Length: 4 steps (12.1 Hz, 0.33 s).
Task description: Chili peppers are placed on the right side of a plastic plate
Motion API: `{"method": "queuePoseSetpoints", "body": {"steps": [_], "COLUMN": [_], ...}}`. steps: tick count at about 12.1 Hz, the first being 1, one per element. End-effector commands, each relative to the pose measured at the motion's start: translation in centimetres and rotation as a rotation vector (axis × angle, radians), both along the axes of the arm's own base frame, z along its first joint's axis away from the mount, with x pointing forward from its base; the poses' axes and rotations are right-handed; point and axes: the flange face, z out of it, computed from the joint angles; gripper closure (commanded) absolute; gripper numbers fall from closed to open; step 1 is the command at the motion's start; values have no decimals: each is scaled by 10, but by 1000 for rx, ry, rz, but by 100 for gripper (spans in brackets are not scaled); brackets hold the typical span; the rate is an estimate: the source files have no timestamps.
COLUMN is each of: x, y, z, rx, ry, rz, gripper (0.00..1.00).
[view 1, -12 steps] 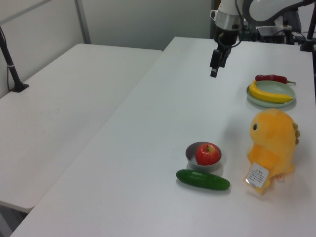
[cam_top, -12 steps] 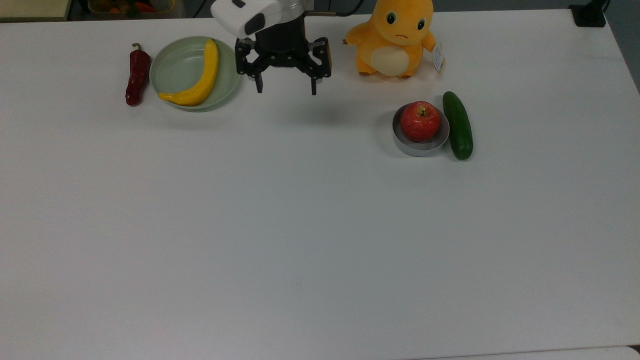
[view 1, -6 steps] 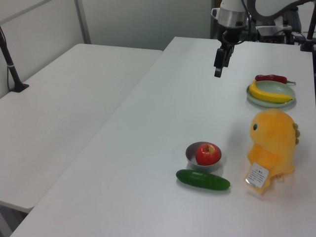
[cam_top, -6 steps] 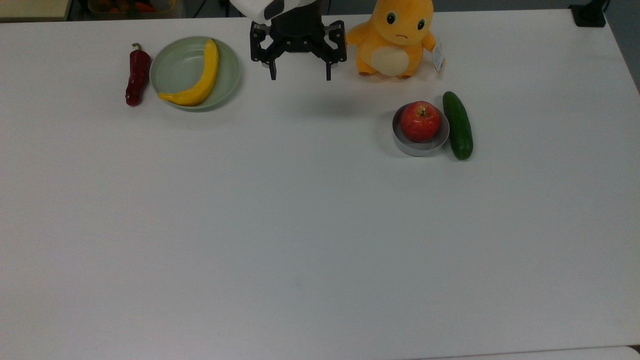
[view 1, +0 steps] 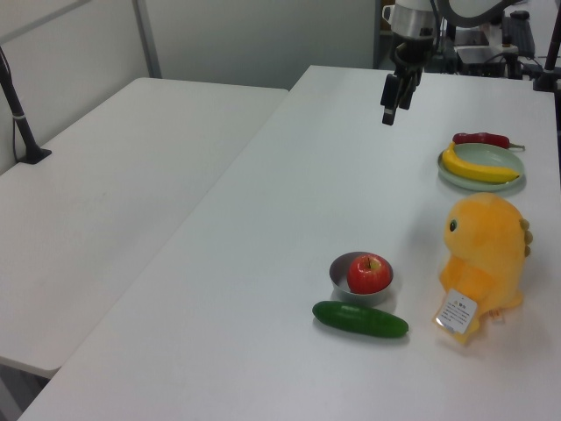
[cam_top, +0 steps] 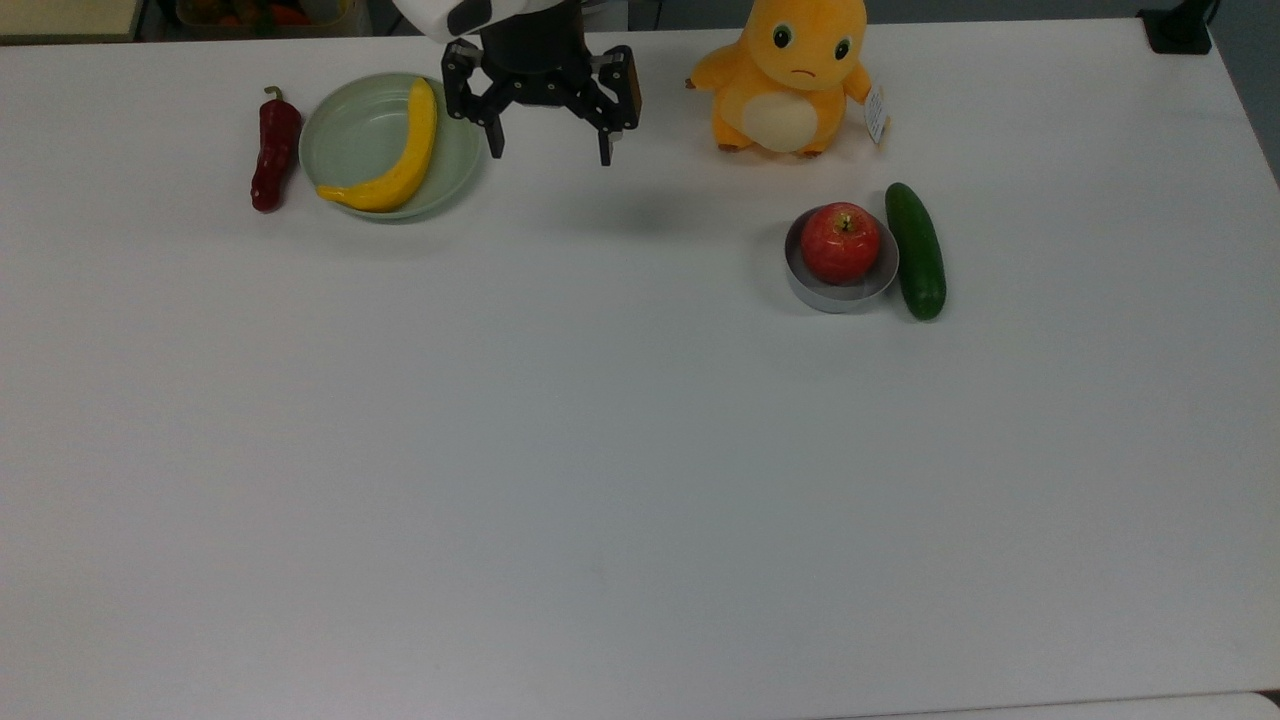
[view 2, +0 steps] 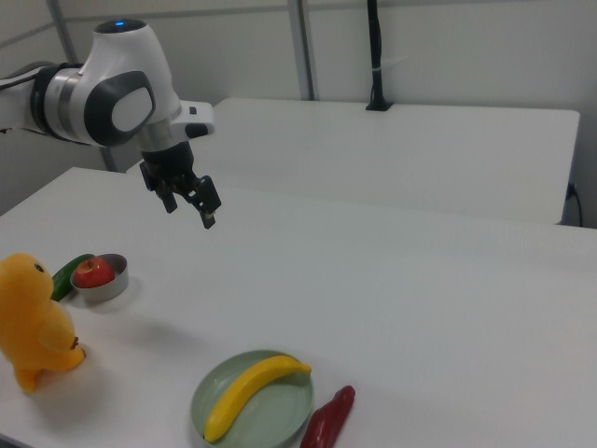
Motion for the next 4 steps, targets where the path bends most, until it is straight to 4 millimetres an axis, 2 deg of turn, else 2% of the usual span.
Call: {"method": "queuePoseSetpoints", "body": {"steps": [1,4], "x": [-4,-9], "y": [-3,-2], "z": [8,7], "rx": [21,5], "ry": [17,57], "rz": [-12,-3], "gripper": [0,0]}}
